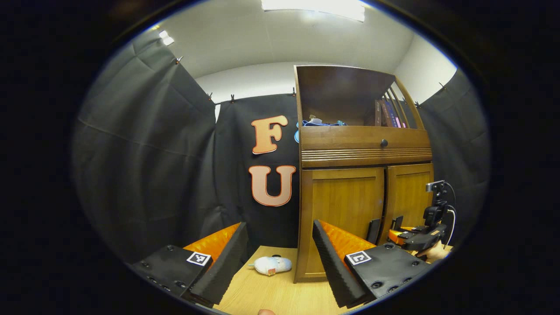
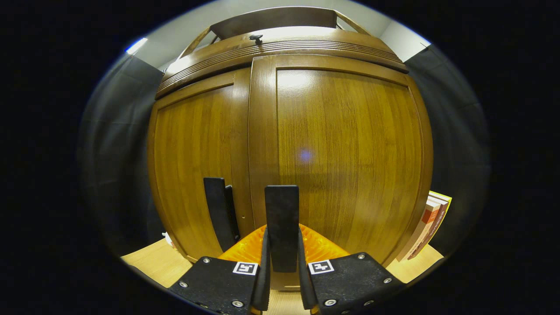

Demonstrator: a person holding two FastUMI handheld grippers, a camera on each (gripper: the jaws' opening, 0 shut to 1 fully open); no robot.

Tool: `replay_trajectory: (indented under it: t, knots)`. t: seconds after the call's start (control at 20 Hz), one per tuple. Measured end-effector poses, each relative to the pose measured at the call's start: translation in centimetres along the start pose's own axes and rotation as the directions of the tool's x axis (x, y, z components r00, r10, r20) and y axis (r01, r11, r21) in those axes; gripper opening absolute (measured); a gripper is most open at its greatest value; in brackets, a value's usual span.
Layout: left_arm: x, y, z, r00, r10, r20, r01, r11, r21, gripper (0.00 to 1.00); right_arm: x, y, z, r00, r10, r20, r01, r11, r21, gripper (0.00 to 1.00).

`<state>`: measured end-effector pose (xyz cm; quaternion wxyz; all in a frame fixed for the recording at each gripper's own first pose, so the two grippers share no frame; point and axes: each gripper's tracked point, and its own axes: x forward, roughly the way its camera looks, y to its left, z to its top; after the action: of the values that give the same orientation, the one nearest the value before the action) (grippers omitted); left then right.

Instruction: Open the right door of the double-door shoe cabinet with the right hand, and open the left door with the left hand.

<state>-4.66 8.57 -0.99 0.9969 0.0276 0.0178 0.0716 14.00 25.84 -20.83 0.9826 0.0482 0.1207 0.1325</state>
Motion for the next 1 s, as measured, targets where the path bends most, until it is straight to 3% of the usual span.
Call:
replay_trajectory:
  t: [0.15, 0.25, 0.45, 0.5, 0.55, 0.95, 1.0]
  knots:
    - [-0.4, -0.5, 0.4, 1.000, -0.007, 0.015, 0.007, 1.000, -0.011, 0.99, -2.2, -0.2, -0.2, 0.999, 0.035, -0.009, -0.035, 0.999, -0.005, 0.28]
    - [-0.8, -1.0, 0.6, 1.000, -0.019, 0.020, 0.019, 1.000, -0.013, 0.94, -3.7, -0.4, -0.2, 0.998, 0.058, -0.013, -0.059, 0.998, -0.004, 0.25]
    - [-0.9, -2.3, 0.5, 0.999, -0.046, 0.017, 0.047, 0.998, -0.031, 0.96, -7.0, -1.0, 0.0, 0.997, 0.083, -0.011, -0.083, 0.996, -0.019, 0.25]
    - [-0.9, -2.4, 0.5, 0.999, -0.050, 0.017, 0.051, 0.998, -0.034, 0.99, -7.8, -1.3, 0.1, 0.996, 0.086, -0.008, -0.086, 0.996, -0.026, 0.30]
    - [-1.1, -2.6, 0.5, 0.998, -0.053, 0.017, 0.054, 0.998, -0.035, 0.99, -8.7, -1.7, 0.1, 0.996, 0.087, -0.007, -0.087, 0.996, -0.029, 0.25]
    - [-2.5, -5.4, 1.5, 0.994, -0.099, 0.036, 0.100, 0.995, -0.028, 0.96, -13.8, -5.4, 0.1, 0.997, 0.074, 0.007, -0.074, 0.997, -0.034, 0.25]
    - [-2.7, -5.8, 1.6, 0.994, -0.106, 0.038, 0.107, 0.994, -0.026, 0.99, -14.4, -5.9, 0.1, 0.998, 0.069, 0.009, -0.068, 0.997, -0.036, 0.19]
